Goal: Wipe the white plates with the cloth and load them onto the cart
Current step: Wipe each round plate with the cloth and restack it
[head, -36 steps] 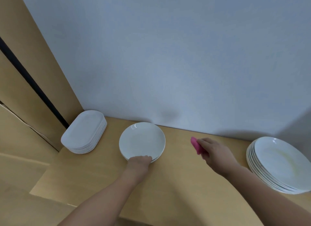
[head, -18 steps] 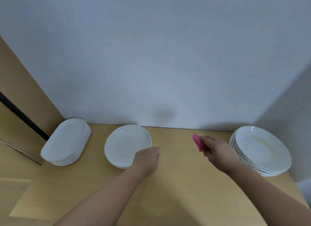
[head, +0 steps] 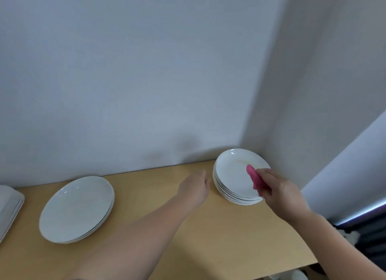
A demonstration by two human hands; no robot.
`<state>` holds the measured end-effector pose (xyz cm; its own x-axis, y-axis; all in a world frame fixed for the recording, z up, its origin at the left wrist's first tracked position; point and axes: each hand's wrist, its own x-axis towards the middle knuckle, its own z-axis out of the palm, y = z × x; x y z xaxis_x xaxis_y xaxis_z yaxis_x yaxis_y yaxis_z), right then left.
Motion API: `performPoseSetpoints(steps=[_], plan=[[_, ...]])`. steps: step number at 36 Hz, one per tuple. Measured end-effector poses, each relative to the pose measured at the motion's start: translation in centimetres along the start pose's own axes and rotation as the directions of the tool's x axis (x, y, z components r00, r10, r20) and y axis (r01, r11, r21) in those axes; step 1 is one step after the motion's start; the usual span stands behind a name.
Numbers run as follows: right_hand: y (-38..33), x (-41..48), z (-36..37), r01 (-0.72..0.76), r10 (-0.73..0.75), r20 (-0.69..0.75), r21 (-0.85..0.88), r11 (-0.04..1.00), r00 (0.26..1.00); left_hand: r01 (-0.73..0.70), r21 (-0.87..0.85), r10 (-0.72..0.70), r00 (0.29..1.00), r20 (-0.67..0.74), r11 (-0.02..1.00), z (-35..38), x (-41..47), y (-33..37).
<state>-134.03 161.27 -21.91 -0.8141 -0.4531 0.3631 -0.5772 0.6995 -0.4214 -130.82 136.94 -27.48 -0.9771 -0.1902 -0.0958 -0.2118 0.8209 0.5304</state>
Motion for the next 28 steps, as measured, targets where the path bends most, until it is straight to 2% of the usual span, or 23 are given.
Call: performPoseSetpoints(steps=[8,13,18,23,28], plan=[[4.7,0.9,-1.5,0.047,-0.048,0.037,0.039,0.998,0.998,0.257,-0.048,-0.254,0.965,0.058,0.965,3.7,4.5,3.6],[6.8,1.7,-1.6,0.097,-0.101,0.081,0.052,0.994,0.992,0.347,-0.089,-0.336,0.934,0.124,0.933,4.7,5.6,4.4],[8.1,2.0,-1.8,0.128,-0.134,0.102,0.059,0.990,0.986,0.412,-0.137,-0.398,0.910,0.114,0.901,4.7,5.9,5.0],[9.1,2.3,-2.0,0.155,-0.161,0.110,0.061,0.986,0.981,0.476,-0.290,-0.464,0.879,0.112,0.831,4.6,6.2,5.5],[9.7,2.6,-2.3,0.186,-0.192,0.113,0.065,0.980,0.975,0.454,-0.475,-0.477,0.875,0.079,0.754,4.0,6.4,6.1]])
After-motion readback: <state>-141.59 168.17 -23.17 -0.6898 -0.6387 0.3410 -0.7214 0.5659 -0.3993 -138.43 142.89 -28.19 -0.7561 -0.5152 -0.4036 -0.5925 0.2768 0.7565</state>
